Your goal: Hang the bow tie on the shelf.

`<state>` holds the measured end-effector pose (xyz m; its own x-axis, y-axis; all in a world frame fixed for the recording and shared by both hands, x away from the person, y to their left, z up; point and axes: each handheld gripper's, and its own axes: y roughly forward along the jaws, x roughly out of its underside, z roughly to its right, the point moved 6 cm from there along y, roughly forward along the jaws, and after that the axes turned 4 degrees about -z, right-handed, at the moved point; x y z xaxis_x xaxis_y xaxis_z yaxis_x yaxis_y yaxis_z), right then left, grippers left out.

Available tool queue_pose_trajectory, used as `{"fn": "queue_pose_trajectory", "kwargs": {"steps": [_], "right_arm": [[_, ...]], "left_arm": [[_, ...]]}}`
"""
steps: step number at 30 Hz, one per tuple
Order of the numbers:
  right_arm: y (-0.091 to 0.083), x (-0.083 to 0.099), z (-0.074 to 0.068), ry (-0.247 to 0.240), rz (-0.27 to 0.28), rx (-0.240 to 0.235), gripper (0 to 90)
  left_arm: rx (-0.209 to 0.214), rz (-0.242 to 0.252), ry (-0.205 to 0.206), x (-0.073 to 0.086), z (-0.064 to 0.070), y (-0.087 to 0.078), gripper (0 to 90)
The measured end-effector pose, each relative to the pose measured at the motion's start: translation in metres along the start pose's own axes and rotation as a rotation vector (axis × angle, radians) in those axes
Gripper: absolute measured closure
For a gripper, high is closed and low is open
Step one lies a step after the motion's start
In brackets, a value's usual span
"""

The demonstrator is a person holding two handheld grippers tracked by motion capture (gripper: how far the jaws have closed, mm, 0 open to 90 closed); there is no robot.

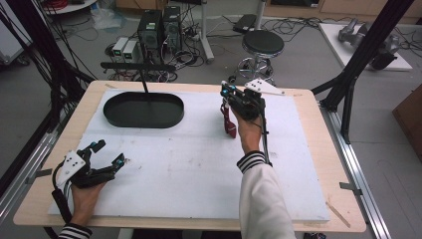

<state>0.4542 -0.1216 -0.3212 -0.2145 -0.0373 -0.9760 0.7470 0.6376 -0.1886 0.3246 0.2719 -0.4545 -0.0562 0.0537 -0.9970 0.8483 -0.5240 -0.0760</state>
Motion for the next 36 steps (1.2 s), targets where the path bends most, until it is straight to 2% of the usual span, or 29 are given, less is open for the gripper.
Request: {"fn": "queue_pose_trajectory", "kwargs": {"steps": [8,9,15,24,28,35,36], "right_arm": [[0.010,-0.018,-0.014,-0.008,0.026,-0.018,87.1],[0.016,-0.023,-0.018,-0.005,0.031,-0.023,87.1],[0.027,-0.030,-0.026,-0.007,0.022,-0.016,87.1],[0.056,-0.039,-0.041,0.014,0.023,0.012,87.1],[0.069,-0.039,-0.045,0.035,0.020,0.010,87.1],[0.089,-0.046,-0.056,0.036,0.016,-0.003,87.0],[0.096,-0.047,-0.058,0.041,0.011,-0.004,87.1]], "left_arm": [[0.000,0.003,-0.001,0.000,0.000,0.000,15.0],[0.000,0.003,-0.001,0.000,0.000,0.000,15.0],[-0.001,0.002,0.000,0.000,0.000,0.000,15.0],[0.001,0.004,0.000,0.000,0.000,0.000,15.0],[0.001,0.002,0.000,0.000,0.000,0.000,15.0],[0.005,-0.002,-0.004,0.000,0.000,0.001,15.0],[0.004,-0.001,-0.004,0.000,0.000,0.001,15.0]]}}
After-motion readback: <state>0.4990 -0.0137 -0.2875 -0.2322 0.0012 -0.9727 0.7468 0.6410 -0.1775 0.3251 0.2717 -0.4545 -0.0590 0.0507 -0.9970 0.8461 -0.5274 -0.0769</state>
